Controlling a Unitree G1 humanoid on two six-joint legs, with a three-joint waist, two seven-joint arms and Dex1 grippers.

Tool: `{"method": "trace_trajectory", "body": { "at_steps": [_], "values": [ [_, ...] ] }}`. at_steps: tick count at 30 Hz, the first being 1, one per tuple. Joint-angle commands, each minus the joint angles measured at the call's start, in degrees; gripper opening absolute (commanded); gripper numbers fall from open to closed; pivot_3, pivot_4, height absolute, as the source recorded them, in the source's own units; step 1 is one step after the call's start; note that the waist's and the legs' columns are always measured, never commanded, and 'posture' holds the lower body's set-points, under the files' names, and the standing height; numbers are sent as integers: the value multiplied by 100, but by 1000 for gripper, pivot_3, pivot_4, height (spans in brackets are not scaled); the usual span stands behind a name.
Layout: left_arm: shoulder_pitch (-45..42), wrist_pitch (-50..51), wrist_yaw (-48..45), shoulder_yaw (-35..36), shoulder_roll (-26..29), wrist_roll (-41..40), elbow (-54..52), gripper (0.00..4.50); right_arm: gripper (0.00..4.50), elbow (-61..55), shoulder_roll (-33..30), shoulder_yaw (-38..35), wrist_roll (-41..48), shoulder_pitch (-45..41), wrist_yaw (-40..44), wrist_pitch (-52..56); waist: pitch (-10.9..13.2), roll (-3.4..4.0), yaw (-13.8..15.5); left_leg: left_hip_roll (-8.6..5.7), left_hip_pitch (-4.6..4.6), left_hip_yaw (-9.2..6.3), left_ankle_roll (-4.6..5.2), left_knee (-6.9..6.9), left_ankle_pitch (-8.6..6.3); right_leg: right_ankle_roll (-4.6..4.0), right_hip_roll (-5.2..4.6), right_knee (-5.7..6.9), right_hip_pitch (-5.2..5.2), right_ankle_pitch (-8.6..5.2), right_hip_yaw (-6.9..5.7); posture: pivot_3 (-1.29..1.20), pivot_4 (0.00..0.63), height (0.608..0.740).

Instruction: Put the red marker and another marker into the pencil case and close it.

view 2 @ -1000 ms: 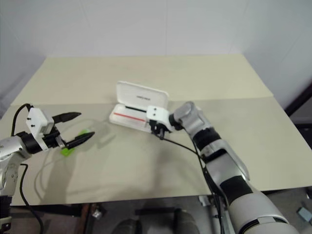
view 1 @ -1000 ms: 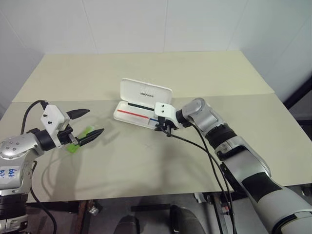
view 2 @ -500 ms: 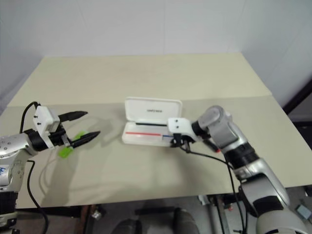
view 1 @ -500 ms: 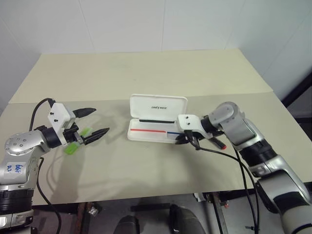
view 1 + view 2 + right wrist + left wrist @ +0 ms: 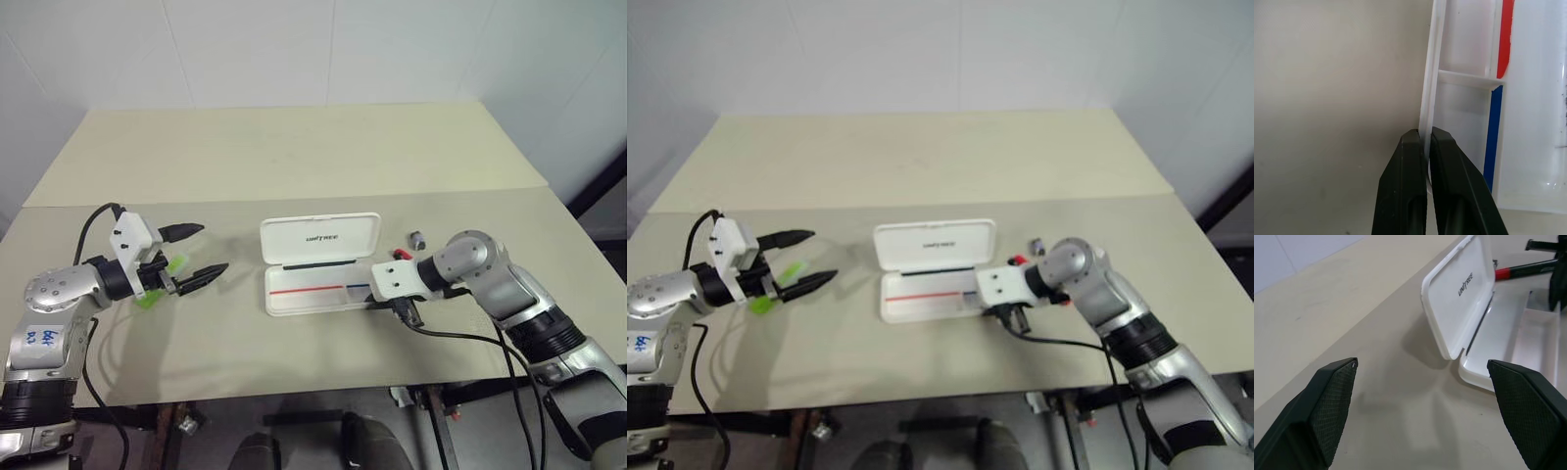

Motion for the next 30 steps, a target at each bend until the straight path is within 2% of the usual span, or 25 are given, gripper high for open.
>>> {"method": "trace_trajectory", "body": {
  "at_steps": [1,9,10,11,14,22,29,30],
  "values": [
    [27,80,-130,59,13,-261,-328,4500,5,367,-112,-8,-303,-111,-189,-55,0,0,5,1,0,0,1,5,0,-4,1,1,1,6,0,0,150,740],
    [500,469,-471,271,198,-698,-793,4500,5,314,-104,-42,-189,-37,-147,254,0,-1,66,3,5,-1,5,46,5,-19,1,3,19,23,4,0,150,740],
    [520,480,-510,276,230,-705,-802,4500,611,309,-85,-49,-177,-34,-167,278,0,-1,82,3,11,-1,5,47,5,-21,1,2,25,23,4,0,150,740],
    [522,487,-542,285,252,-708,-797,4500,806,313,-54,-61,-163,-37,-196,278,0,-1,97,4,18,-1,5,47,5,-27,2,0,32,20,4,0,150,740],
    [471,435,-684,272,336,-683,-767,4500,1828,345,85,-138,-101,-119,-367,265,0,-1,122,6,38,-1,4,39,5,-53,4,-6,51,5,4,0,150,740],
    [233,298,-1133,53,485,-620,-730,4500,1828,154,72,-197,67,-234,-179,389,0,-1,110,9,51,3,3,15,4,-47,8,-14,58,8,4,0,150,740],
    [91,303,-1466,-182,525,-619,-852,4500,1828,-475,-221,-364,374,-141,131,855,0,0,125,9,53,6,3,-26,4,-30,10,-15,41,13,4,0,150,740],
    [67,302,-1482,-198,525,-615,-840,4500,2004,-543,-268,-383,414,-123,147,928,0,0,126,9,51,7,3,-31,4,-30,10,-15,36,11,4,0,150,740]
  ]
}}
